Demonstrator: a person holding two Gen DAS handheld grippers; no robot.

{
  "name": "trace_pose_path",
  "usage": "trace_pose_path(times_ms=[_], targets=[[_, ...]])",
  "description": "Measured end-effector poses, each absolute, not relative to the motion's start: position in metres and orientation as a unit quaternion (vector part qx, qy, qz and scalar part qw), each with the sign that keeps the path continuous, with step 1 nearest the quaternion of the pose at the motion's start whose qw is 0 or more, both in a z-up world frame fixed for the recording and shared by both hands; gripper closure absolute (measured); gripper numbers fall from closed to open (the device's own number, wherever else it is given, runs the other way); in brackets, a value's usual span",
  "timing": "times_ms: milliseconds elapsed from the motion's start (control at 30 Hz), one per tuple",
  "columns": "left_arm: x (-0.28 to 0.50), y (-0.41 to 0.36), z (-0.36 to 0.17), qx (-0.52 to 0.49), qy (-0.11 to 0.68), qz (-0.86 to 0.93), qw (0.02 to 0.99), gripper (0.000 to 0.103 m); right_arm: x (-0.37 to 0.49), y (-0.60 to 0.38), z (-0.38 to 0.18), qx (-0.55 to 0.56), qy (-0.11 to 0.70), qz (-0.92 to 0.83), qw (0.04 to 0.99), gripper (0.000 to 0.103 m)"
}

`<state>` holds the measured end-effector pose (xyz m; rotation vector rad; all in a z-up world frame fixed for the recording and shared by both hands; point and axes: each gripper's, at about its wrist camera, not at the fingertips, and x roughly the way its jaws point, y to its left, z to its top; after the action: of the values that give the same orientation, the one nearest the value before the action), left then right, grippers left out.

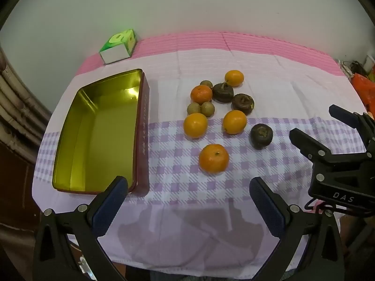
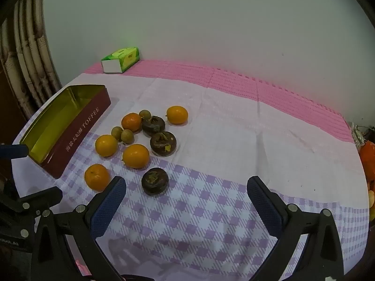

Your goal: Organize fruits

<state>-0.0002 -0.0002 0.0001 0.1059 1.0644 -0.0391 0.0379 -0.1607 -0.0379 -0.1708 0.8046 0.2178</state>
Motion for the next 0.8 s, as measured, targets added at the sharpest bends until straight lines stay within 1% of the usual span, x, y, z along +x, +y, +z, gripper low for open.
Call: trace_pose_path(times_ms=[367,800], targets=[[-0.002,0.002,-0.004,0.045,0.516,-0.014,0.855,0.000,0.037,-0.161,-0.036,-0.079,0.392,0.111,0.910,0.001],[-0.003,0.003,-0.011,0.061,0.516,-0.011,0.854,0.000,0.036,-0.161,-0.039,-0.070,0.393,0.115,0.910,0.001]])
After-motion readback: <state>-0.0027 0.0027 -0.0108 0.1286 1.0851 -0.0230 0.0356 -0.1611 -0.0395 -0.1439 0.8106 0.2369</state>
